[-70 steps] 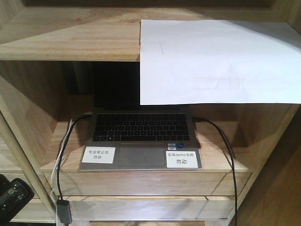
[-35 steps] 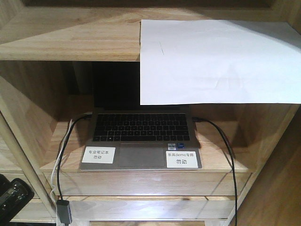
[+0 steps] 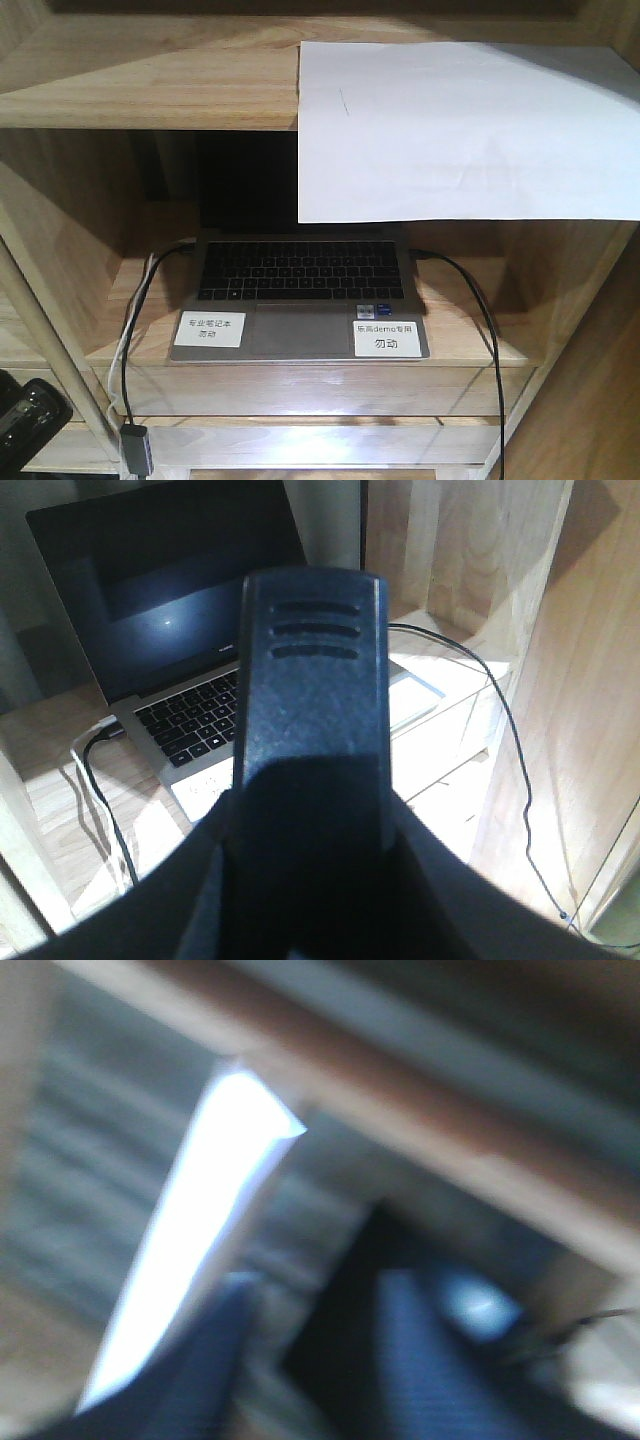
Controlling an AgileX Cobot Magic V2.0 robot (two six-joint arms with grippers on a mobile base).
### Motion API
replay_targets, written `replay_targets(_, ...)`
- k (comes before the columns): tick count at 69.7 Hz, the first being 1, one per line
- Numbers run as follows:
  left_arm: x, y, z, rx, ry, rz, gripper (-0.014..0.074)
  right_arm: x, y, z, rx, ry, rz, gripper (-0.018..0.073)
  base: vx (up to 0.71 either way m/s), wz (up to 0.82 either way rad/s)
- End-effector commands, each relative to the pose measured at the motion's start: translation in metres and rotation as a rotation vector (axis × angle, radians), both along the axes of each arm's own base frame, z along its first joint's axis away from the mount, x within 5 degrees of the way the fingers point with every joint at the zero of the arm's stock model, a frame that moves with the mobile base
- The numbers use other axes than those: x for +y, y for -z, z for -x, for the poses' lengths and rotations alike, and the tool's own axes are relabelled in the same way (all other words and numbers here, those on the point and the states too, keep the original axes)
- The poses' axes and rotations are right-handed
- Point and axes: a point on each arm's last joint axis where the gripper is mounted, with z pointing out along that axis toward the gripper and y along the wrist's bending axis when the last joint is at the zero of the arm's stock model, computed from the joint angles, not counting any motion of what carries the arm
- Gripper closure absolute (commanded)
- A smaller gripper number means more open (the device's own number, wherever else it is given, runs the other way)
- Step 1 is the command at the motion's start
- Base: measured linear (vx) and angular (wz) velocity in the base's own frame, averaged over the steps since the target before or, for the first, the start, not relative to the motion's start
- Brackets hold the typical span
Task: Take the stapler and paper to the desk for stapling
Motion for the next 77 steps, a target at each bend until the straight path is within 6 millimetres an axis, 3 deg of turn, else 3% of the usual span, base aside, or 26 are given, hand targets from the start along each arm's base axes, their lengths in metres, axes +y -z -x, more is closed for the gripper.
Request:
replay_targets(1, 0.000, -0.018, -0.002, -0.094, -0.012, 0.087, 0.0603, 0.008, -0.010, -0.006, -0.095, -0.092, 0.025, 0.0010, 0.00, 0.00)
replay_targets(8, 0.000, -0.018, -0.002, -0.094, -0.012, 0.087, 0.0603, 0.016, -0.015, -0.015, -0.127, -0.185, 0.041, -0.0034, 0.00, 0.00)
replay_targets(37, 0.000, -0.018, -0.002, -0.094, -0.012, 0.087, 0.0603, 0.033, -0.033, -0.077, -0.201, -0.464, -0.080, -0.0032, 0.00, 0.00)
replay_targets(48, 0.000, -0.018, -0.002, -0.094, -0.012, 0.087, 0.0603, 0.033, -0.045, -0.098, -0.219, -0.474, -0.074, -0.0032, 0.00, 0.00)
replay_targets(77, 0.000, -0.018, -0.002, -0.094, -0.012, 0.087, 0.0603, 0.030, -0.075, -0.123, -0.288, -0.445, -0.059, -0.0032, 0.00, 0.00)
